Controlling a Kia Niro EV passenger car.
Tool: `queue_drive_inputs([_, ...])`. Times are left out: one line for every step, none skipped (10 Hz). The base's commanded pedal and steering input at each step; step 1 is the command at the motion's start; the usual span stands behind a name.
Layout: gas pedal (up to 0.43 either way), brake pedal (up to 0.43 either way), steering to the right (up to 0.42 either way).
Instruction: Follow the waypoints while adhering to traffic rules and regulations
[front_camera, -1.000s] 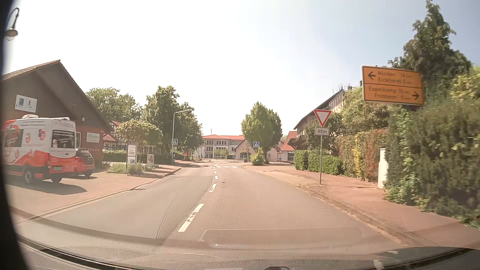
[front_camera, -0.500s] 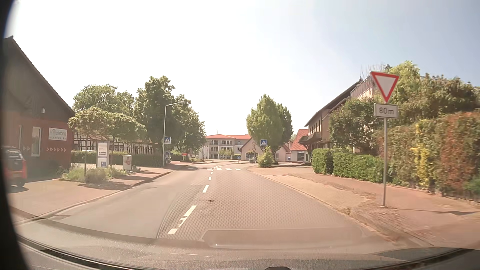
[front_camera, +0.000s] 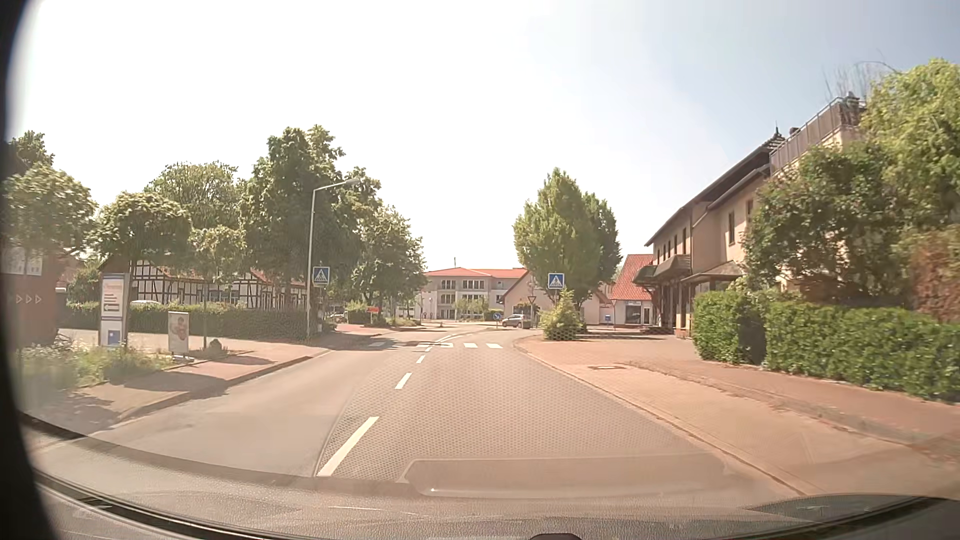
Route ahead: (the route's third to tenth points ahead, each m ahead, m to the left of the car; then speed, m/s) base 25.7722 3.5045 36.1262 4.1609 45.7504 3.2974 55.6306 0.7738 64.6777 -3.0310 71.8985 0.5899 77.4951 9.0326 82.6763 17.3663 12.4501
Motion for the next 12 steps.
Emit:
queue_drive_inputs([0.000, 0.000, -0.032])
queue_drive_inputs([0.000, 0.000, -0.028])
queue_drive_inputs([0.000, 0.000, -0.024])
queue_drive_inputs([0.000, 0.000, -0.023])
queue_drive_inputs([0.000, 0.000, -0.023])
queue_drive_inputs([0.000, 0.000, -0.023])
queue_drive_inputs([0.000, 0.000, -0.021])
queue_drive_inputs([0.000, 0.000, -0.017])
queue_drive_inputs([0.000, 0.000, -0.012])
queue_drive_inputs([0.000, 0.000, -0.010])
queue_drive_inputs([0.000, 0.000, -0.010])
queue_drive_inputs([0.000, 0.000, -0.010])
